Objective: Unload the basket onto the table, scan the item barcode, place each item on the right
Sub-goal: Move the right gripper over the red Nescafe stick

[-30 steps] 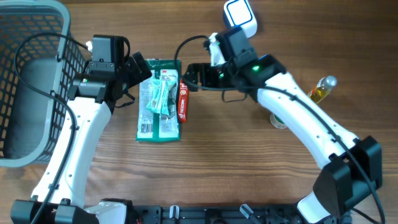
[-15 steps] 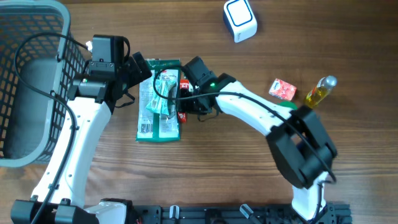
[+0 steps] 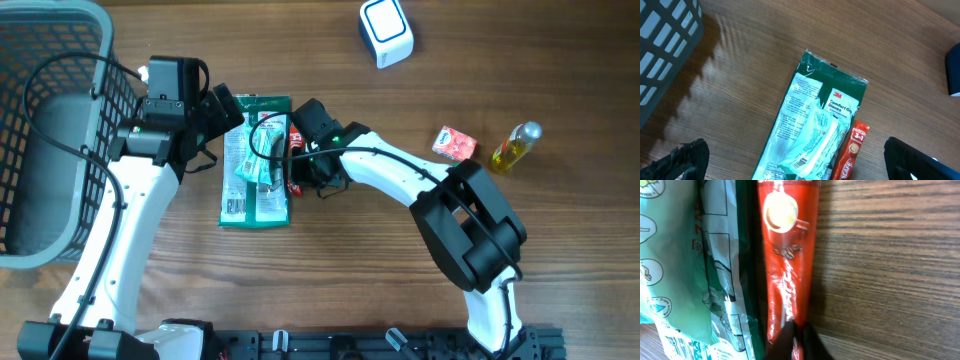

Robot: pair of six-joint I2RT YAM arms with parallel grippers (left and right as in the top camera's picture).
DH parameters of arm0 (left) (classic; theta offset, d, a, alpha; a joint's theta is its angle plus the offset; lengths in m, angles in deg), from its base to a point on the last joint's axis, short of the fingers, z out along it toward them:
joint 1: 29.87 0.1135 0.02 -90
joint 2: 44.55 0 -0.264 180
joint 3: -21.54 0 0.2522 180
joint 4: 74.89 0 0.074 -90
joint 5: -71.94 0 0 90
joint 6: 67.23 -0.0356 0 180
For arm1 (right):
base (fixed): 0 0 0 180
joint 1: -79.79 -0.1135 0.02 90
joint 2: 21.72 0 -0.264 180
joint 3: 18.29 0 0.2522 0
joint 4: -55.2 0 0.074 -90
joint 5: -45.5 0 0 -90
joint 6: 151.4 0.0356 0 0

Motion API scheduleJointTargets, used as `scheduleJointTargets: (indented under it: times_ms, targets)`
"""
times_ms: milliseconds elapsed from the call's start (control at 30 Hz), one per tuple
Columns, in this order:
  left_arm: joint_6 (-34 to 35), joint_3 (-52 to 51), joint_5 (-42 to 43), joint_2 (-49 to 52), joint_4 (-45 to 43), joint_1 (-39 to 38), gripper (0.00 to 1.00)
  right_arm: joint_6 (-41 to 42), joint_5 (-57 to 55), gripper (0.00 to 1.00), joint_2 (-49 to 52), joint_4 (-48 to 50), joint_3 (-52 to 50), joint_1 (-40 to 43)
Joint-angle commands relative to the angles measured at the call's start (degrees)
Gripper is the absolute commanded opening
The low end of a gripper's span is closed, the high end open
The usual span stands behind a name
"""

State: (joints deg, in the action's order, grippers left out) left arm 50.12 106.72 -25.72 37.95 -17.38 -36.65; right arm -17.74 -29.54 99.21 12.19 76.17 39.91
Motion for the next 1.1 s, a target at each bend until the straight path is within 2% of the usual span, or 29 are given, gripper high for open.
scheduleJointTargets:
  times_ms: [0, 100, 300, 467, 567, 633, 733, 933, 1067]
  targets:
    - [-0.09, 0.72, -0.37, -0.22, 0.02, 0.20, 1.00, 0.02, 1.60, 0.04, 0.98, 0.02, -0.46, 0.44]
    - [-0.07, 0.72, -0.37, -0.22, 0.04, 0.20, 1.00, -0.15, 8.55, 0.04, -1.49, 0.09, -0.42, 2.25]
    - [-0.07, 0.72, -0.37, -0.22, 0.02, 0.20, 1.00, -2.27, 4.72, 0.04, -2.97, -2.32, -0.42, 3.26]
    - [-0.07, 0.70, -0.37, -0.22, 0.02, 0.20, 1.00, -10.27, 2.86, 0.04, -3.74, -9.57, -0.39, 5.31]
    - [-0.09, 0.70, -0.37, -0.22, 0.02, 0.20, 1.00, -19.41, 2.36, 0.04, -6.82, -14.01, -0.35, 6.82]
    - [-0.09, 0.70, -0.37, -0.22, 0.02, 0.20, 1.00, -21.90, -2.58, 0.04, -8.72, -17.18, -0.35, 7.13]
    - [-0.09, 0.72, -0.37, -0.22, 0.02, 0.20, 1.00, -22.75, -15.91, 0.04, -11.72, -21.88, -0.35, 7.13]
    - [-0.07, 0.70, -0.37, -0.22, 0.02, 0.20, 1.00, -24.13, -25.59, 0.04, -12.57, -24.28, -0.37, 6.10]
    - [-0.07, 0.70, -0.37, -0.22, 0.04, 0.20, 1.00, -24.15, -36.70, 0.04, -12.57, -25.99, -0.37, 2.82]
